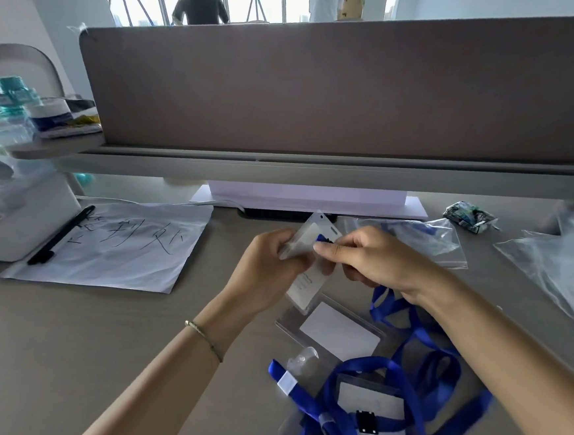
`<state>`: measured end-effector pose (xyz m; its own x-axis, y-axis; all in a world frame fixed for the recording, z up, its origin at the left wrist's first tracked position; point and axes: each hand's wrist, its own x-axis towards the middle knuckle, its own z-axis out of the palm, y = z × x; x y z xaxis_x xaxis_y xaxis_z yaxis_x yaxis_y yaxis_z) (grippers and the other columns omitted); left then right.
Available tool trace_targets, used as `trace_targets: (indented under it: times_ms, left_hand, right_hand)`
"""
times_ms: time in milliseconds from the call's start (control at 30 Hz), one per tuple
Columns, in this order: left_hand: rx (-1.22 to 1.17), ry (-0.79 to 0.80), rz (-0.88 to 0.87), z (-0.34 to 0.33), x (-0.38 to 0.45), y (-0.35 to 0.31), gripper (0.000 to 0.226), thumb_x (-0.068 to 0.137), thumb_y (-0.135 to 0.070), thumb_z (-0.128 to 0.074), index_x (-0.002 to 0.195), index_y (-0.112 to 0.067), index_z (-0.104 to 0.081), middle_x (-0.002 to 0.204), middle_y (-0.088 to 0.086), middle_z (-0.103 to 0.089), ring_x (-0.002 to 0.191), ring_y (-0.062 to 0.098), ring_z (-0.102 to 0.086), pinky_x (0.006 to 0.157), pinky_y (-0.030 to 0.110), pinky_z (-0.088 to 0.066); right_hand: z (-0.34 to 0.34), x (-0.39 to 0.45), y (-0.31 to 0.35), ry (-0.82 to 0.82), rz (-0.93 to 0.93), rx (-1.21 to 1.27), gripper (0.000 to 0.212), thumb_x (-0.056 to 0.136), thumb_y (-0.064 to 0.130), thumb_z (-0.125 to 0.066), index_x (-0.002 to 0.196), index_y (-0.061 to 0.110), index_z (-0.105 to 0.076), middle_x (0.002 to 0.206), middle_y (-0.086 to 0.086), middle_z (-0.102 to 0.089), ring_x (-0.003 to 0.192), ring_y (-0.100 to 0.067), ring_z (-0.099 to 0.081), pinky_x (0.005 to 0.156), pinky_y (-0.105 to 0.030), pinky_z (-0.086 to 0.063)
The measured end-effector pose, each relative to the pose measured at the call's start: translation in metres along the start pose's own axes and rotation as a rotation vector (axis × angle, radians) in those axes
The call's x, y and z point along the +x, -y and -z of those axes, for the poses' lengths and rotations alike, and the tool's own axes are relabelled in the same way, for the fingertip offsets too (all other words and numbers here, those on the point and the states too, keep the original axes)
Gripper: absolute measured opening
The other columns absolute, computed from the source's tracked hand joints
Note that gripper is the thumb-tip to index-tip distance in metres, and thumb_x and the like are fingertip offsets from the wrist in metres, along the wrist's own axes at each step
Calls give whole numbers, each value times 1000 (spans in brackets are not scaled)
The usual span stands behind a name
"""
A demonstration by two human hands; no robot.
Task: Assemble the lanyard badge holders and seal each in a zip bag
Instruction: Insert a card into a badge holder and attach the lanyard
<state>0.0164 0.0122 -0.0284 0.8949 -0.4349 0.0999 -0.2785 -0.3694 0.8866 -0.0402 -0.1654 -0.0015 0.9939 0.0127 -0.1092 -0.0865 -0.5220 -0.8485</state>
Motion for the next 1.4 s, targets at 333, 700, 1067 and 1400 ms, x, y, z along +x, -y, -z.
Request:
trace_targets:
  times_ms: [333,700,1067,1400]
  left_hand:
    - [120,30,41,1,-1,-1,29,70,-2,-78,94,-18,-74,76,-10,-68,64,1,-60,57,16,-47]
    - [308,-212,-124,-8,-8,-6,15,78,-10,-71,82,-23,-76,64,-5,-65,63,13,-57,51,25,-43]
    - [460,-426,-413,-6,-11,-5,68,80,-4,-69,144,-19,-50,90,-4,-69,73,19,-57,65,27,-45]
    - [241,-450,-347,-5,-7,-5,28,87,-9,-66,104,-27,-76,90,-10,-72,78,11,-63,62,29,-51]
  right_hand:
    - [10,2,-1,-11,92,292,28,97,24,-61,76,16,-78,53,3,-25,49,-13,-18,45,-23,-19]
    - [-3,6,-1,-238,9,533,23,93,23,-65,87,3,-74,71,-12,-74,52,-17,-63,53,-24,-52]
    - [-11,6,0,-383,-32,491,23,93,22,-65,80,6,-75,68,-15,-74,53,-18,-63,52,-22,-47]
    - [-22,7,-6,-226,-2,472,29,98,27,-60,82,6,-72,64,-10,-71,53,-17,-61,55,-27,-47]
